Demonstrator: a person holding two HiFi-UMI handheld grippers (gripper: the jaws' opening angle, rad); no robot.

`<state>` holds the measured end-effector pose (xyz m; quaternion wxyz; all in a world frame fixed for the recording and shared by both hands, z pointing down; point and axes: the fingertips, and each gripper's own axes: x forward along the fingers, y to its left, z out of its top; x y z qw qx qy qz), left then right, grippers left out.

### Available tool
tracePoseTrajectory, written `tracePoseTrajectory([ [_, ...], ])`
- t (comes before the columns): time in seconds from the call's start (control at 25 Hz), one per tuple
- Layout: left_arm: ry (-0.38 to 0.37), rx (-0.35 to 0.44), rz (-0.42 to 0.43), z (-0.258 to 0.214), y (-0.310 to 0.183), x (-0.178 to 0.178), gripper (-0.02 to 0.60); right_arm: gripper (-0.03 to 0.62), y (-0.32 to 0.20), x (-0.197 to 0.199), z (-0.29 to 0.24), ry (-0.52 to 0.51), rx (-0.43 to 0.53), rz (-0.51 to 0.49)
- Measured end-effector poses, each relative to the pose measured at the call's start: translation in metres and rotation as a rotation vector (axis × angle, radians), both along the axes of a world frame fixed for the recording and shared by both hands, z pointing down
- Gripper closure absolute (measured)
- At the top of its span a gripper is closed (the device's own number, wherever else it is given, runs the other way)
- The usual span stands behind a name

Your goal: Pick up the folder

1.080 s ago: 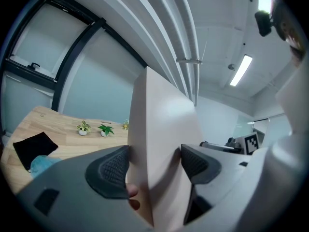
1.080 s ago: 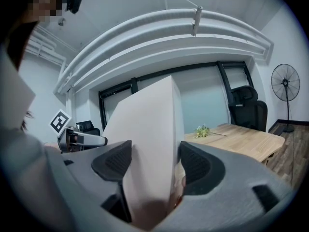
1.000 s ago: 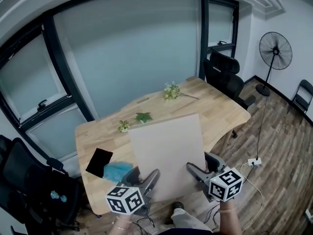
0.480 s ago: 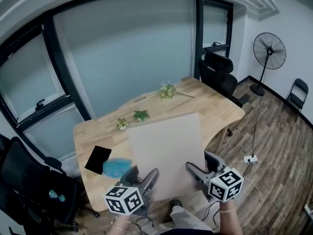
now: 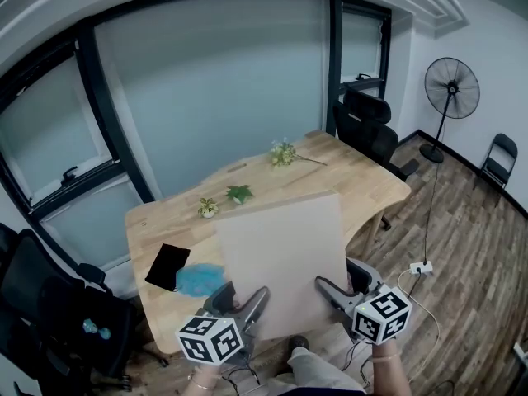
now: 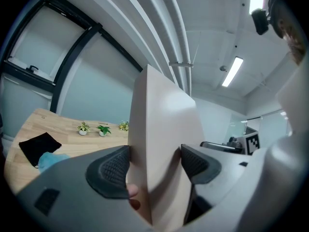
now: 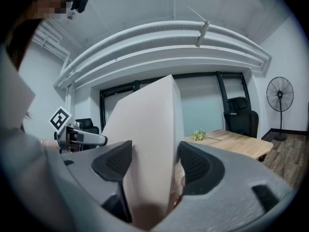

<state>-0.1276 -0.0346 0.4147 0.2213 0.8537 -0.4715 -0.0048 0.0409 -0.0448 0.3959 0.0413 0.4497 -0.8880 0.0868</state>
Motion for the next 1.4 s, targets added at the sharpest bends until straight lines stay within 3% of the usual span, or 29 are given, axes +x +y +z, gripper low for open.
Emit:
tracePoseTrajectory([
  [0.52,0.008,-0.007,-0.004,0.004,0.009,0.004,0.264,0.283,0.007,0.003,0.001,0.036,-0.004,-0.011],
  [1.4,-0.030,-0.019,-0.065,-0.007,-0.020,0.053,0.264,0.284,-0.031,0.051,-0.004,0.024,-0.013,-0.069],
])
